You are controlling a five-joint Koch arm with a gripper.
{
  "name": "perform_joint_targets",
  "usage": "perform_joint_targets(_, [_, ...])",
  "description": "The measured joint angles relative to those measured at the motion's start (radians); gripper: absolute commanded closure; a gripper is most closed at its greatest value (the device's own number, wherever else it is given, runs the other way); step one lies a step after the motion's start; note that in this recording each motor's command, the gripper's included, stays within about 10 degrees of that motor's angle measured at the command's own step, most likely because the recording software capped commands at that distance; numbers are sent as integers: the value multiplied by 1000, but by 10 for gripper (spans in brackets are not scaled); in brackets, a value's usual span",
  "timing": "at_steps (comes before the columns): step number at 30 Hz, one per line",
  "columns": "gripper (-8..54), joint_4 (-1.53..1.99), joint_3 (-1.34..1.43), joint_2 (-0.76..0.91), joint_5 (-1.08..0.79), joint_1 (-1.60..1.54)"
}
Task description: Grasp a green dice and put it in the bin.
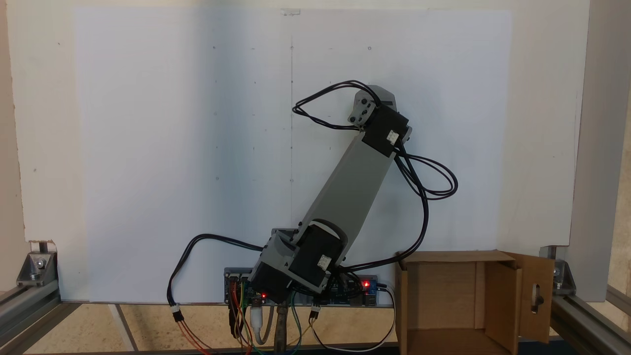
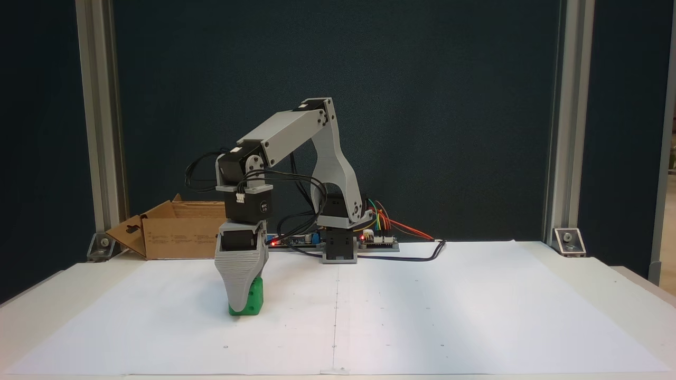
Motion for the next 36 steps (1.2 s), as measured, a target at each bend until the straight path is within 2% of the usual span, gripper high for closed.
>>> perform_joint_targets(23, [58, 0, 0, 0, 8, -3])
perform_joint_targets(36, [63, 0, 0, 0, 72, -9])
